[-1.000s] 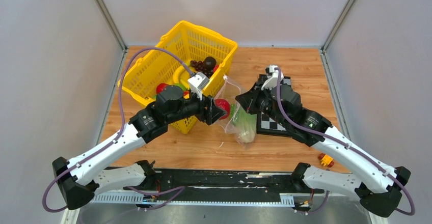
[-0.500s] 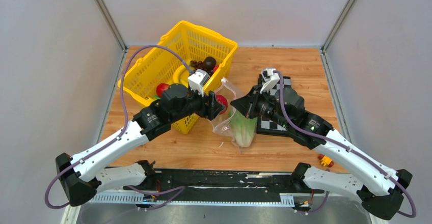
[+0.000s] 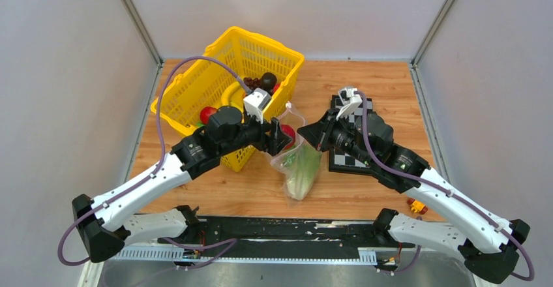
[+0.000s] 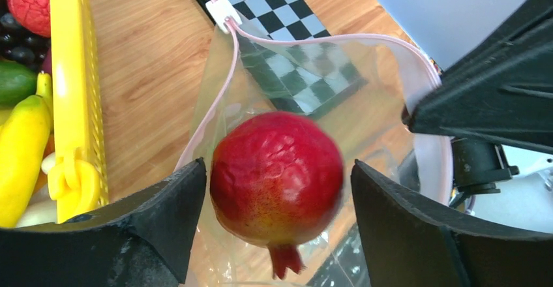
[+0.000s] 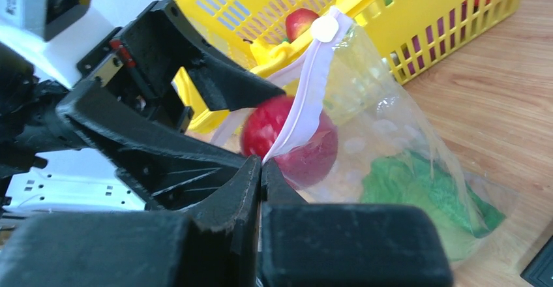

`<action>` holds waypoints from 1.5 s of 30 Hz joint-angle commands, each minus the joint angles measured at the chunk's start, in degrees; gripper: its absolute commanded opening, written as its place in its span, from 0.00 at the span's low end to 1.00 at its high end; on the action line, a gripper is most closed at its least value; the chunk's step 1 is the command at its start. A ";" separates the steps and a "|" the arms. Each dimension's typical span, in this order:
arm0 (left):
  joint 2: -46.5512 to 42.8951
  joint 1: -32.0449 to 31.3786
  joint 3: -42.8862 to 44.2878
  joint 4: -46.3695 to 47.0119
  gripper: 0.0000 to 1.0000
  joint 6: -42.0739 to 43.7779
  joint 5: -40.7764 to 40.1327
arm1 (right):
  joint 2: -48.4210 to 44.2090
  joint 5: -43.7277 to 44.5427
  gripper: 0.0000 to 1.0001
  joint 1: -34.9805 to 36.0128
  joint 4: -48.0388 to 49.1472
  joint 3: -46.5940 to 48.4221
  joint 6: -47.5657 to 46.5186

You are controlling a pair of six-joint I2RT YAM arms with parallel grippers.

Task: Place the food in the zip-top bag and seal the zipper
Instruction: Place the fake fruit in the zipper food storage bag, then pick up the fake fruit from the bin.

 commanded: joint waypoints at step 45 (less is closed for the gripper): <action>6.41 30.48 11.48 -14.83 1.00 13.38 2.26 | -3.51 4.64 0.00 0.13 1.64 -2.19 -1.36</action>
